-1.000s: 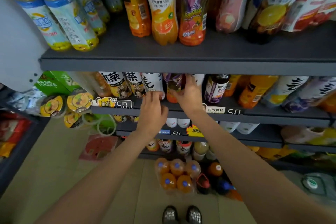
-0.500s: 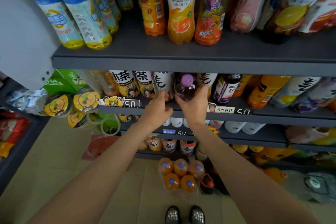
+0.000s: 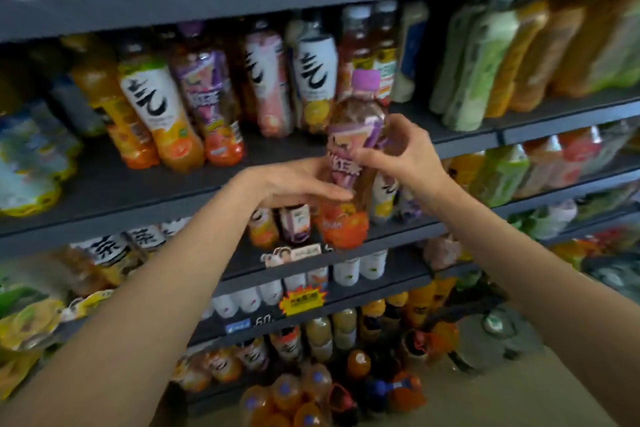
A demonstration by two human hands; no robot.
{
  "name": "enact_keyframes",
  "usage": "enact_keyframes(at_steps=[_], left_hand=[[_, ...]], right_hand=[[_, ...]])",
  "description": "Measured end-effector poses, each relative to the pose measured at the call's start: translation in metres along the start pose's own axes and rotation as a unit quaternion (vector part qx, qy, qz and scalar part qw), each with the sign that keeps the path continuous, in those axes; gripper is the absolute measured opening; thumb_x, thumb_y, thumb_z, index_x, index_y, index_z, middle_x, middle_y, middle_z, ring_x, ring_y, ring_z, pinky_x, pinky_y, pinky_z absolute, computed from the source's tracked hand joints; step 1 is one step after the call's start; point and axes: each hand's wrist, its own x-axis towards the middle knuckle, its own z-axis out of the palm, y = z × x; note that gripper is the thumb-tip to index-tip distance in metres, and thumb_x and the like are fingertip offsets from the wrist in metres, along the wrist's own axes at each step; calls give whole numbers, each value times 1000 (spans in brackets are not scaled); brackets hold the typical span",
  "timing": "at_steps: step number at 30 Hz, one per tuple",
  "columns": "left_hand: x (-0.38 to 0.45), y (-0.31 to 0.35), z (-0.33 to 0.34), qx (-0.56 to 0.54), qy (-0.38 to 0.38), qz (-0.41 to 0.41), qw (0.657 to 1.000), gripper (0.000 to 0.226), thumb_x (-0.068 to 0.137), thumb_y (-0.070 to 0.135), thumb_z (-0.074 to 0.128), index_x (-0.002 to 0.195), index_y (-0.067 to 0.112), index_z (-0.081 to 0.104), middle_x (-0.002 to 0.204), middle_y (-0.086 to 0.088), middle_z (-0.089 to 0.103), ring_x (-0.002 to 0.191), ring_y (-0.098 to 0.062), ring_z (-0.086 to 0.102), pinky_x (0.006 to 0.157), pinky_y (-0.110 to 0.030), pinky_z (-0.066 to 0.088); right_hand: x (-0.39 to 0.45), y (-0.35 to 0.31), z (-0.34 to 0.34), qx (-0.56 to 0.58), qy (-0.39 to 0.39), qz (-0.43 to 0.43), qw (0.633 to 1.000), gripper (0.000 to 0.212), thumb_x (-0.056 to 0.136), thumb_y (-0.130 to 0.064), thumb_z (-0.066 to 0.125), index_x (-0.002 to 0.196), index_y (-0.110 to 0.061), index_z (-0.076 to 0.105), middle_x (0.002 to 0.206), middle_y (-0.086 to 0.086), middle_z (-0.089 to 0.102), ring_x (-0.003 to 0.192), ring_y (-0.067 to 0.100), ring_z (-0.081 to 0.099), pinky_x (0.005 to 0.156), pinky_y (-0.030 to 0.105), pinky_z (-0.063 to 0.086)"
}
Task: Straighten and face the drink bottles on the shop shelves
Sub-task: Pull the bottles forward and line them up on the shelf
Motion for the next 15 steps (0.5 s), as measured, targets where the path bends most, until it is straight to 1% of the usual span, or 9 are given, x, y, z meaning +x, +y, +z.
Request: enact_keyframes(at_steps=[2, 4, 6, 8, 10, 11, 12, 13, 15], left_hand=[[34, 37, 32, -30, -23, 46, 998, 51, 72, 7, 63, 118, 26, 52, 115, 6, 62, 107, -7, 58, 97, -27, 44], [74, 71, 74, -40, -18, 75, 996, 44, 74, 6, 64, 114, 23, 56, 108, 5, 64, 100, -8, 60, 92, -26, 48], [122, 98, 122, -24, 34, 96, 995, 35, 78, 5, 67, 109, 19, 60, 101, 5, 67, 93, -9, 63, 85, -23, 52], [173, 120, 171, 41, 116, 119, 985, 46, 70, 17, 80, 112, 14, 61, 102, 3, 68, 94, -12, 63, 86, -21, 51], [222, 139, 218, 133, 212, 135, 959, 60, 61, 29, 86, 111, 9, 60, 94, 3, 64, 86, -11, 61, 75, -11, 49], [241, 148, 238, 171, 258, 144, 940, 62, 56, 35, 86, 106, 11, 59, 92, 0, 64, 86, -14, 61, 73, -15, 50], [257, 155, 255, 201, 289, 154, 923, 63, 49, 42, 84, 100, 15, 58, 96, -5, 66, 90, -20, 62, 78, -26, 52], [270, 165, 270, 241, 309, 163, 905, 64, 47, 48, 81, 98, 17, 57, 100, -8, 67, 95, -24, 62, 82, -34, 51], [290, 186, 294, 368, 340, 168, 849, 60, 58, 51, 76, 104, 17, 58, 104, -8, 66, 101, -27, 57, 83, -37, 47]], right_hand=[[6, -6, -60, 83, 23, 13, 996, 40, 62, -34, 78, 92, -15, 61, 80, -3, 66, 71, 12, 58, 59, 26, 41], [8, -2, -119, 133, 49, 37, 989, 50, 63, -40, 71, 101, -8, 62, 88, 6, 64, 75, 21, 57, 61, 31, 40], [8, 8, -178, 125, 60, 52, 989, 60, 70, -43, 68, 116, -6, 58, 104, 7, 66, 87, 17, 62, 71, 31, 48], [2, 20, -239, 77, 77, 67, 992, 46, 84, -34, 66, 121, -8, 54, 110, 6, 66, 88, 11, 61, 74, 21, 49], [-5, 33, -298, 25, 72, 81, 994, 29, 87, -24, 65, 112, -13, 55, 94, 0, 65, 74, 2, 59, 61, 15, 48], [-9, 36, -322, 3, 67, 87, 994, 26, 84, -22, 68, 106, -14, 57, 85, -4, 64, 66, -5, 57, 56, 11, 46], [-12, 41, -345, -14, 67, 92, 993, 20, 82, -20, 71, 98, -17, 60, 78, -7, 64, 60, -10, 56, 53, 8, 44], [-13, 42, -365, -29, 72, 93, 993, 13, 82, -18, 71, 89, -21, 61, 75, -7, 65, 57, -12, 56, 54, 6, 45], [-9, 45, -400, -19, 104, 88, 990, 14, 81, -17, 71, 84, -28, 63, 85, -4, 69, 67, -7, 62, 68, 14, 53]])
